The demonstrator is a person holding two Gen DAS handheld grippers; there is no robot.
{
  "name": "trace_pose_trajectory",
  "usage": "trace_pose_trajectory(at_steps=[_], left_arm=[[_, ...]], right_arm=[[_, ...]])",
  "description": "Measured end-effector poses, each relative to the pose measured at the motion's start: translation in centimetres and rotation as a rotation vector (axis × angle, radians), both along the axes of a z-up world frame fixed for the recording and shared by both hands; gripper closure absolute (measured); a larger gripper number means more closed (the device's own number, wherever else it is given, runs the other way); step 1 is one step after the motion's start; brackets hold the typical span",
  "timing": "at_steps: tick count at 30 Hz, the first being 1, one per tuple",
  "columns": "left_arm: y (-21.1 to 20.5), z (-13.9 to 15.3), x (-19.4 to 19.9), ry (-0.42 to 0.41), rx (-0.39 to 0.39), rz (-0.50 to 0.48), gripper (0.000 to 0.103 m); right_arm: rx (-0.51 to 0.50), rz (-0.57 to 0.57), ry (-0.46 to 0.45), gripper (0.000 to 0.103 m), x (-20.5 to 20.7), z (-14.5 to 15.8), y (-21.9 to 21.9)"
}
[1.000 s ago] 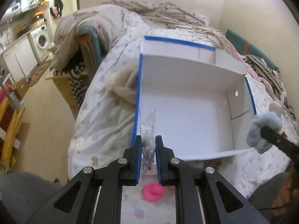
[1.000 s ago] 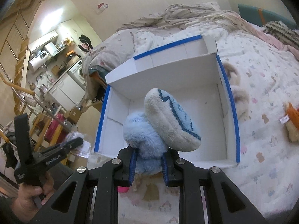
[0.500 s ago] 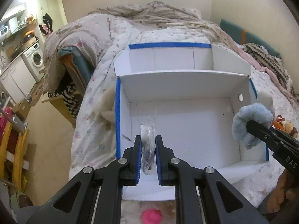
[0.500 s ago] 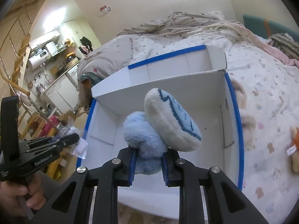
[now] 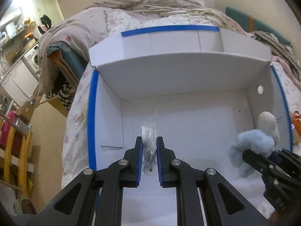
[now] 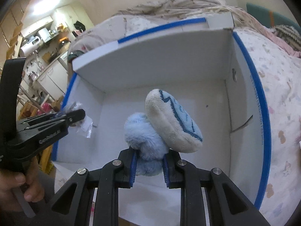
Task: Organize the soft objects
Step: 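Carry the plastic bag and blue plush into the box and release both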
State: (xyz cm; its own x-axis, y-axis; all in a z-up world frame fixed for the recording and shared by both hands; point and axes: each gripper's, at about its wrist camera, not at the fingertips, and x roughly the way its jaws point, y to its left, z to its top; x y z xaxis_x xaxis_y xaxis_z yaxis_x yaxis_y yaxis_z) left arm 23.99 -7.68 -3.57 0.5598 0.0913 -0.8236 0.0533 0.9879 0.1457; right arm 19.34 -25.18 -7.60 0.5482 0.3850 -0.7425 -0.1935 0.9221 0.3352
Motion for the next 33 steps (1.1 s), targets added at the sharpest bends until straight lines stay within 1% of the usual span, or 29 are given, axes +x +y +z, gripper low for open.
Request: trace_pose_trajectory(at_steps=[2,6,9,12,19,22,24,25,27,29,30,33], left_arm=[[-0.1,-0.9,0.4,0.011,0.011,0.008,0.091],[-0.2,-2.4,0.9,0.034,0.022,0.013,0.091],[-0.2,-3.4,1.1,0.049,0.02,0.012,0.091],[-0.1,-4.0,1.3,0.05,0.027,0.006,0.091],[-0.2,-4.4,1.7,0.055,0.04,0.002,0.091],[-0.5,-4.6,1.5,0.059,0.047,-0.003,0.091],[-0.6,-4.7,1.5,0.064,0.056,-0.002,0.091],[-0.6,-4.7,1.6,0.066,0.059,0.002,0.091],[-0.7,-4.5,1.5,0.063,0.058,0.008,0.09],[-0.7,-4.2,1.4,0.056,0.055,0.007,0.09],[-0.7,-4.0,1.3,0.053,0.05,0.006,0.09],[-0.7,-3.8,1.2,0.056,0.058,0.01,0.089]], right_arm=[[-0.04,-0.003,0.015,0.078,0.2,-0.4,0.2],[-0.069,-0.024,0.062,0.078,0.7,-1.4,-0.1],[-0.105,-0.031,0.072,0.077,0.8,-1.9,-0.1],[-0.093,-0.037,0.095,0.077,1.0,-2.4,-0.3],[-0.119,-0.041,0.12,0.077,1.4,-3.2,-0.2],[-0.131,-0.037,0.117,0.077,1.8,-3.3,0.4],[-0.141,-0.035,0.108,0.075,1.8,-3.2,0.6],[-0.135,-0.034,0.099,0.073,1.8,-3.1,0.7],[-0.108,-0.033,0.08,0.064,1.5,-2.6,0.7],[-0.083,-0.033,0.045,0.046,1.3,-1.7,0.6],[-0.075,-0.036,0.018,0.044,1.1,-1.2,0.5],[-0.086,-0.048,-0.039,0.043,0.6,0.1,0.5]])
